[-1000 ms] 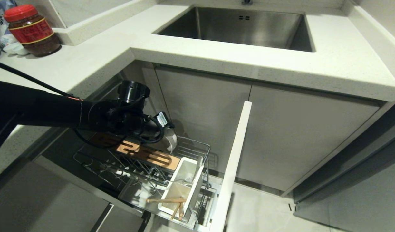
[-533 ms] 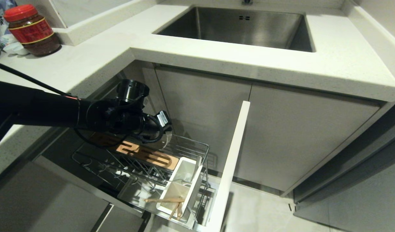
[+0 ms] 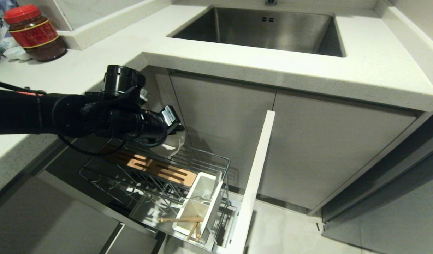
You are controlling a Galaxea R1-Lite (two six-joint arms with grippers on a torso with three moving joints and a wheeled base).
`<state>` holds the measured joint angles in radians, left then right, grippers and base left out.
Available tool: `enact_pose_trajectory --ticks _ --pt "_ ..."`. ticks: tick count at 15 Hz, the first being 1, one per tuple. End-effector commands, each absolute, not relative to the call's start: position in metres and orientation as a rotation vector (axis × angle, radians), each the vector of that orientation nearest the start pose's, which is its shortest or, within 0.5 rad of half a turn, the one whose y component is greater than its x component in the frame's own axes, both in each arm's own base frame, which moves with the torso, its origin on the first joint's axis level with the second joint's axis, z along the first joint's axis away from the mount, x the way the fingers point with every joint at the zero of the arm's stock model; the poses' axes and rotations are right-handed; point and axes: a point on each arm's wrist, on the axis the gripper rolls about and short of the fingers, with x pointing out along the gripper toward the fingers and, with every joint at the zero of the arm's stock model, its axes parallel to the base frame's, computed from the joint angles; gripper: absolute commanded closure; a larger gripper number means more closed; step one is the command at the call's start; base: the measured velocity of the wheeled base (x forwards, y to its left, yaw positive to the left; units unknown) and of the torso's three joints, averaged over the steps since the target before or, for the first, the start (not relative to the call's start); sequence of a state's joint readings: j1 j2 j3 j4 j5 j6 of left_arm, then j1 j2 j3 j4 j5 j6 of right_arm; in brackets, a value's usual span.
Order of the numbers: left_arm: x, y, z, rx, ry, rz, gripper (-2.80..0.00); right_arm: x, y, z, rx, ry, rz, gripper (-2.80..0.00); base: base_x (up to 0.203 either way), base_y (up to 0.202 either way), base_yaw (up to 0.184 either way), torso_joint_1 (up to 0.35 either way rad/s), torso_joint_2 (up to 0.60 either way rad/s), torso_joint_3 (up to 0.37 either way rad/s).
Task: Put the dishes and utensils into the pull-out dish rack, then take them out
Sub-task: Take the bowl out of the cupboard
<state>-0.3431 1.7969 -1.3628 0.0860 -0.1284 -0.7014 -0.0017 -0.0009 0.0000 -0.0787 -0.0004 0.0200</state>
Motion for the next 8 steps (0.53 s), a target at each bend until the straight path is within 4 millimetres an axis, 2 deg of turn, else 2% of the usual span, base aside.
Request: enact_pose_trajectory --ticks 1,4,8 --pt "0.293 -0.114 0.275 -0.643 0.559 -0.319 0.0 -0.021 0.0 0.076 0.02 -0.054 -0.001 0.0 0.0 0.0 0.0 0.0 0.0 0.0" --pt "0.251 -0.109 0.309 -0.653 0.49 -0.392 0.0 -0.021 0.0 0.076 0.02 -0.054 -0.002 0.0 0.0 0.0 0.0 0.0 0.0 0.0" --pt "0.169 -0.098 0.355 -0.662 0.372 -0.566 0.0 -0.021 0.0 0.076 0.02 -0.054 -0.001 0.0 0.0 0.0 0.0 0.0 0.0 0.0"
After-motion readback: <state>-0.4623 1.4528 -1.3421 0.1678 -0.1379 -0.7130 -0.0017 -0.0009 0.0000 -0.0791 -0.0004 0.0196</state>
